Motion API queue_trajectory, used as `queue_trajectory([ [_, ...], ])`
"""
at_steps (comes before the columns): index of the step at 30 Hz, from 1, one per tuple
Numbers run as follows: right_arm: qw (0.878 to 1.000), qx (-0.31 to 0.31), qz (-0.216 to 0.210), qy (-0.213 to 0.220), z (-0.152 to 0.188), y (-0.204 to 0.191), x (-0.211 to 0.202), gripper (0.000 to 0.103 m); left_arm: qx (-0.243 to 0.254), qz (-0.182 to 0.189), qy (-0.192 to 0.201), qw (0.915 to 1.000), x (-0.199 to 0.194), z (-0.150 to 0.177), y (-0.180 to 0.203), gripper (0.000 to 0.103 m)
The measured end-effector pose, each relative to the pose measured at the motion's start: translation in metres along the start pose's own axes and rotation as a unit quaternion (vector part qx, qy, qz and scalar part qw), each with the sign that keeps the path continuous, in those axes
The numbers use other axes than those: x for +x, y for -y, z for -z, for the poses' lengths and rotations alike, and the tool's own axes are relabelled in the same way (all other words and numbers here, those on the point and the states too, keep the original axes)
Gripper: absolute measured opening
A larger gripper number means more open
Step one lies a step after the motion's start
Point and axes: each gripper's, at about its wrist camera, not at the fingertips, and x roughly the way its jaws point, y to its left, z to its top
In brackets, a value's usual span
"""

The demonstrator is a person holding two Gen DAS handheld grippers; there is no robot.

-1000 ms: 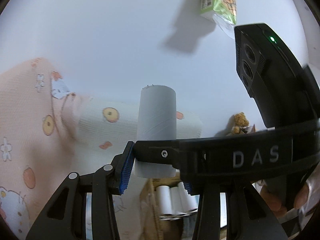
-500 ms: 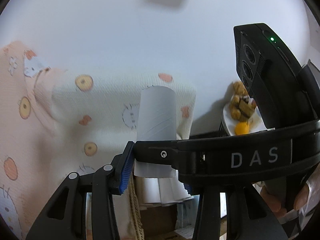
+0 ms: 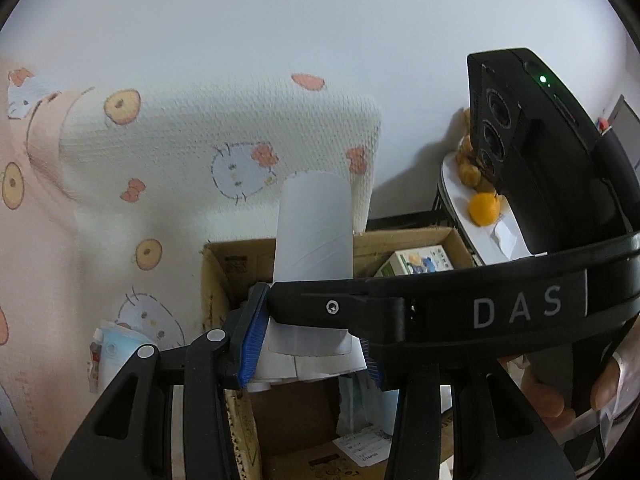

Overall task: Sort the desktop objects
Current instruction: 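Lower the roll into the box beside the other rolls and open the left tool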

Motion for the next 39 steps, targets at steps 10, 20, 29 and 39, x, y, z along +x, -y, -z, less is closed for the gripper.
queue_trajectory([
  [10,0.999,0.015,0.012,-0.046,-0.002,0.031,0.027,0.048,-0.023,0.005,-0.063,0.9977,0.038,0.005,-0.003,0.046],
  [20,0.995,0.042,0.009,-0.085,-0.003,0.047,0.043,0.048,-0.062,0.023,-0.100,0.9928,0.053,0.009,-0.016,0.046],
  [29,0.996,0.040,0.027,-0.079,-0.002,0.040,0.035,0.048,-0.083,0.019,-0.120,0.9891,0.064,0.012,-0.025,0.046],
  [39,0.996,-0.023,0.078,-0.043,0.007,0.029,0.011,0.048,-0.086,0.010,-0.144,0.9857,0.079,0.017,-0.028,0.046],
])
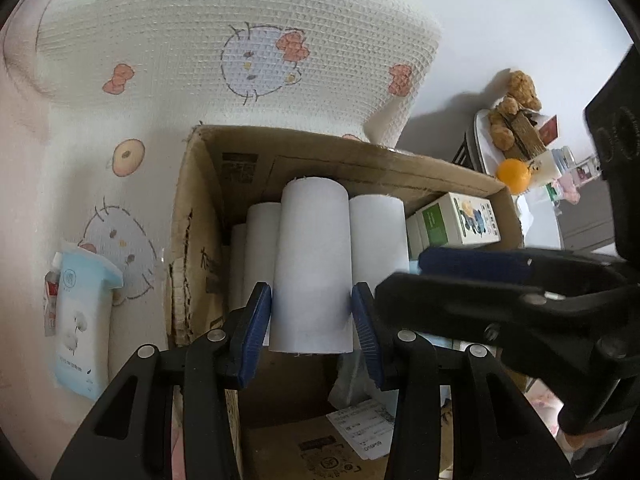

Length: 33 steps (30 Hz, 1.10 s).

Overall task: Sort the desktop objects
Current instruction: 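Lower the roll into the box beside the other rolls and open the left tool, then withdraw the left tool from the box toward the blue packet on the bed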

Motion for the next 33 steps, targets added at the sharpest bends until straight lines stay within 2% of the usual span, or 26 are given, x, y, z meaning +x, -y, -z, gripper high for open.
queue_trajectory([
  [6,0.994,-0.052,0.073,0.055,0.013,-0.002,-0.010,0.048,0.002,-0.001,0.000,1.0000,-0.001,0.000,0.002,0.046],
  [8,0.993,-0.058,0.077,0.061,0.017,0.000,-0.009,0.048,0.006,0.003,-0.002,1.0000,-0.002,0.000,0.003,0.046],
  [10,0.995,-0.045,0.062,0.069,0.020,0.010,-0.008,0.049,0.007,0.006,0.001,1.0000,-0.004,0.001,0.004,0.046],
  [14,0.994,-0.035,0.058,0.087,0.022,0.022,-0.008,0.049,0.020,-0.002,0.025,0.9995,-0.014,0.002,0.006,0.046],
  [18,0.993,-0.025,0.058,0.096,0.025,0.030,-0.011,0.049,0.034,-0.003,0.066,0.9972,-0.032,0.002,0.005,0.044],
  [19,0.993,-0.024,0.056,0.099,0.028,0.031,-0.013,0.049,0.037,-0.003,0.079,0.9962,-0.037,0.002,0.004,0.036],
  [20,0.993,-0.028,0.056,0.103,0.030,0.029,-0.014,0.049,0.042,-0.003,0.094,0.9947,-0.042,0.003,0.003,0.033],
  [23,0.988,-0.045,0.065,0.130,0.042,0.019,-0.020,0.049,0.063,0.006,0.151,0.9865,-0.059,0.011,-0.004,0.026],
  [26,0.981,-0.078,0.084,0.156,0.059,0.002,-0.022,0.049,0.074,-0.003,0.220,0.9727,-0.079,0.024,-0.017,0.024],
  [29,0.975,-0.101,0.088,0.178,0.076,-0.014,-0.021,0.049,0.059,-0.006,0.269,0.9613,-0.096,0.035,-0.039,0.024],
  [31,0.974,-0.108,0.081,0.182,0.082,-0.021,-0.019,0.051,0.038,0.009,0.284,0.9581,-0.104,0.040,-0.060,0.024],
  [33,0.973,-0.106,0.080,0.187,0.083,-0.026,-0.016,0.059,0.010,0.016,0.289,0.9570,-0.110,0.044,-0.081,0.024],
])
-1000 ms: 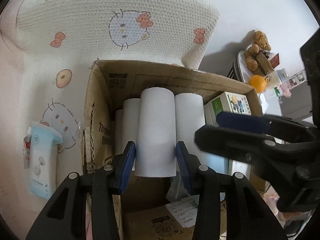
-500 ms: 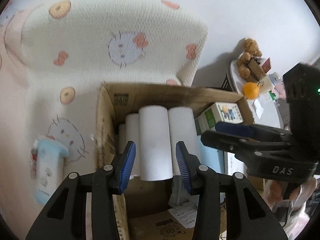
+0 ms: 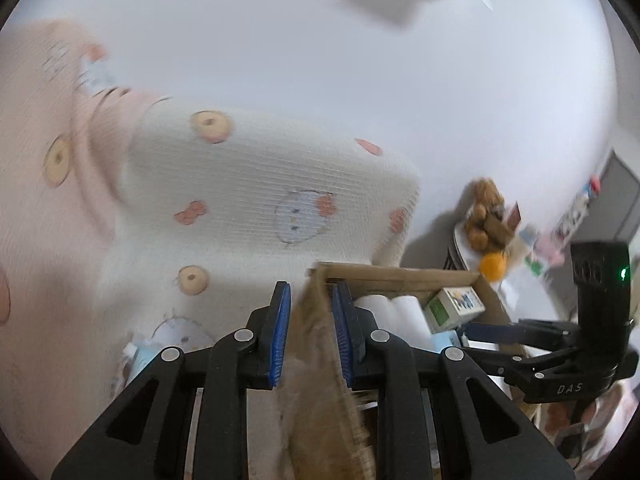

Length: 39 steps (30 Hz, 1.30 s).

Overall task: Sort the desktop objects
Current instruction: 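Withdraw the left tool from the box toward the blue packet on the bed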

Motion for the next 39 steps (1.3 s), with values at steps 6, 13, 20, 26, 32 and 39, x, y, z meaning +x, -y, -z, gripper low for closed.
queue_trajectory([
  [6,0.998,-0.041,0.044,0.014,-0.011,-0.032,0.007,0.059,-0.068,-0.077,0.021,0.9945,-0.022,0.003,-0.057,0.047],
  [13,0.996,-0.088,0.012,0.013,-0.024,-0.083,0.016,0.059,-0.131,-0.113,0.011,0.9849,-0.041,0.018,-0.114,0.056],
  [20,0.990,-0.144,0.005,-0.007,-0.023,-0.132,0.030,0.059,-0.108,-0.128,0.010,0.9859,-0.063,0.040,-0.128,0.056],
  [26,0.982,-0.185,-0.013,-0.033,-0.023,-0.165,0.043,0.059,-0.108,-0.161,0.018,0.9809,-0.091,0.054,-0.144,0.056],
  [32,0.970,-0.238,-0.043,-0.031,-0.031,-0.209,0.055,0.059,-0.105,-0.204,-0.019,0.9731,-0.116,0.083,-0.168,0.056],
  [39,0.961,-0.258,-0.094,-0.044,-0.029,-0.249,0.090,0.059,-0.149,-0.197,-0.067,0.9667,-0.114,0.141,-0.190,0.056],
])
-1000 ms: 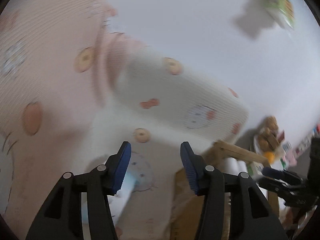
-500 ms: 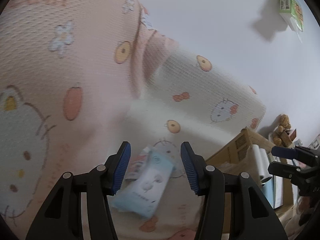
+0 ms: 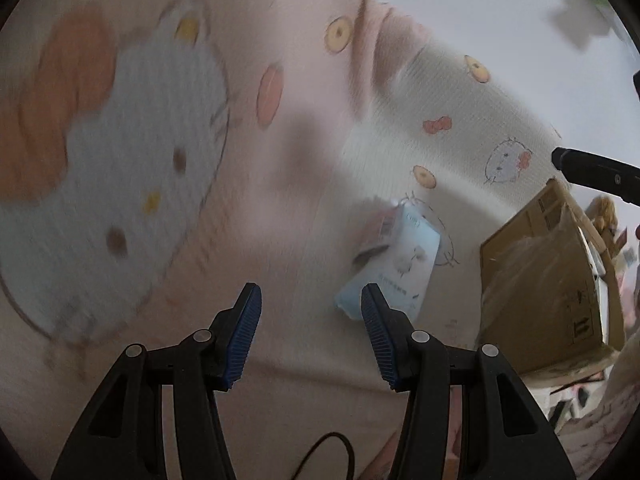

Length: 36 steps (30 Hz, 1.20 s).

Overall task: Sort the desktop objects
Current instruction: 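Withdraw the left tool from the box toward the blue packet on the bed, then lower the left tool over the blue-white wet-wipe packet and close on it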

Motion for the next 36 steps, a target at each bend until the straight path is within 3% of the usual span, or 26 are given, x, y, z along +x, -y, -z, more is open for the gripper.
queue_trajectory([
  [3,0.999,0.032,-0.020,-0.017,0.001,0.000,0.022,0.059,-0.058,0.048,0.014,0.9970,0.017,0.007,-0.006,0.056],
  [6,0.996,0.066,-0.055,-0.017,0.007,0.004,0.037,0.059,-0.065,0.087,0.023,0.9938,0.036,0.013,-0.001,0.056],
  [10,0.995,0.094,-0.023,0.021,0.015,0.012,0.049,0.059,-0.056,0.108,0.009,0.9925,0.062,0.018,0.006,0.056],
  [14,0.990,0.129,-0.031,0.040,0.031,0.022,0.068,0.059,-0.057,0.108,-0.008,0.9925,0.078,0.026,0.005,0.056],
  [18,0.985,0.165,-0.043,0.017,0.042,0.028,0.099,0.059,-0.072,0.121,-0.039,0.9892,0.094,0.034,0.002,0.056],
  [23,0.979,0.201,-0.018,0.002,0.051,0.038,0.125,0.059,-0.100,0.139,-0.049,0.9840,0.106,0.036,-0.002,0.056],
  [26,0.969,0.247,-0.015,-0.015,0.059,0.056,0.136,0.059,-0.120,0.147,-0.066,0.9796,0.120,0.036,-0.001,0.056],
  [28,0.963,0.267,0.001,-0.026,0.065,0.066,0.144,0.060,-0.135,0.155,-0.074,0.9758,0.125,0.036,-0.004,0.046],
  [32,0.961,0.268,0.065,0.005,0.068,0.075,0.146,0.060,-0.138,0.151,-0.071,0.9763,0.128,0.035,-0.004,0.045],
  [36,0.956,0.285,0.052,0.040,0.064,0.087,0.147,0.060,-0.131,0.136,-0.063,0.9800,0.126,0.032,-0.004,0.040],
])
